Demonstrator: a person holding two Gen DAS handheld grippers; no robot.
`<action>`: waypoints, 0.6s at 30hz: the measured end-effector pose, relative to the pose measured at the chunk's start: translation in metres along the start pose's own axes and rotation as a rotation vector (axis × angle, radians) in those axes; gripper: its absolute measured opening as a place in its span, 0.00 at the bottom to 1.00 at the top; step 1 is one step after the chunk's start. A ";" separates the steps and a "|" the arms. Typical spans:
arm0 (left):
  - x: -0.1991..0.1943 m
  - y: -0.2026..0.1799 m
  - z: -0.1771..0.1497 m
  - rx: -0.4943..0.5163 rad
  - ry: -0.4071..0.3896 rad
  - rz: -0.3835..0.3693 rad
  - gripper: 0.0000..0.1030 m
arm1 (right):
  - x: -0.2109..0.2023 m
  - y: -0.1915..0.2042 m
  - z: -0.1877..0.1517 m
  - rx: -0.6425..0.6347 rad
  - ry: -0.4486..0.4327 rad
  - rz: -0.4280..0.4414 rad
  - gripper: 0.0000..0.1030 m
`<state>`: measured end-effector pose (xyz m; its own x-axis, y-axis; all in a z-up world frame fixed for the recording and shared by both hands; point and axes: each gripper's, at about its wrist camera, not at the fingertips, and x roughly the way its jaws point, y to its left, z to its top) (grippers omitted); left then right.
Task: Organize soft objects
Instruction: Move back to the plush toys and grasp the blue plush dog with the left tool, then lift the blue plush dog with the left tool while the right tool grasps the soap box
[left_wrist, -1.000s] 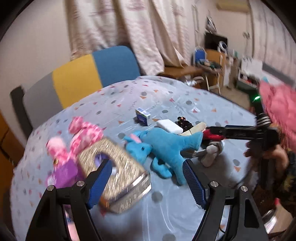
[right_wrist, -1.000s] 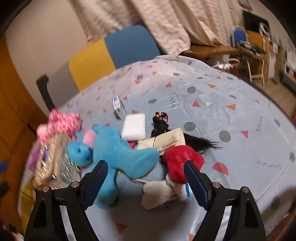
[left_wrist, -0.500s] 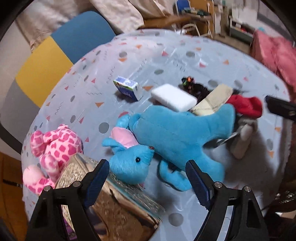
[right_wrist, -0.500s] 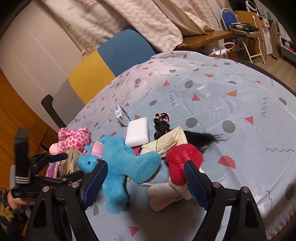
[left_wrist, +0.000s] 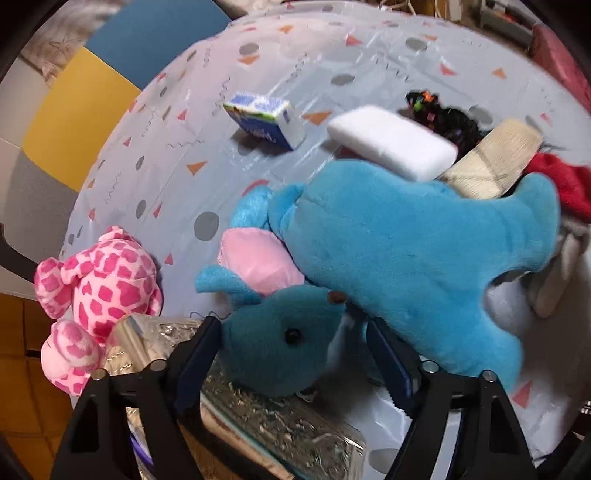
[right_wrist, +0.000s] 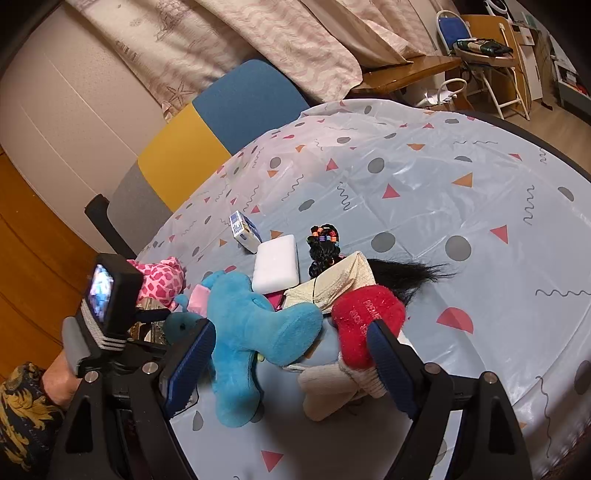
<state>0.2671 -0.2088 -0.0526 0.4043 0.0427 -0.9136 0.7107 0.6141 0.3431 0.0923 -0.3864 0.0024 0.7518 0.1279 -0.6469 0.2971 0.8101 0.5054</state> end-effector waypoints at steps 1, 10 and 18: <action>0.005 0.000 0.001 0.000 0.013 0.008 0.59 | 0.000 0.000 0.000 0.002 -0.001 -0.001 0.83; -0.010 -0.006 -0.005 0.045 -0.080 0.084 0.45 | 0.001 -0.002 0.001 0.008 0.004 -0.012 0.83; -0.079 0.007 -0.039 -0.084 -0.287 0.012 0.39 | 0.004 -0.003 0.000 0.015 0.013 -0.027 0.83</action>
<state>0.2175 -0.1768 0.0130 0.5671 -0.1664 -0.8067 0.6593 0.6788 0.3234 0.0947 -0.3882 -0.0014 0.7360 0.1137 -0.6673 0.3256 0.8049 0.4962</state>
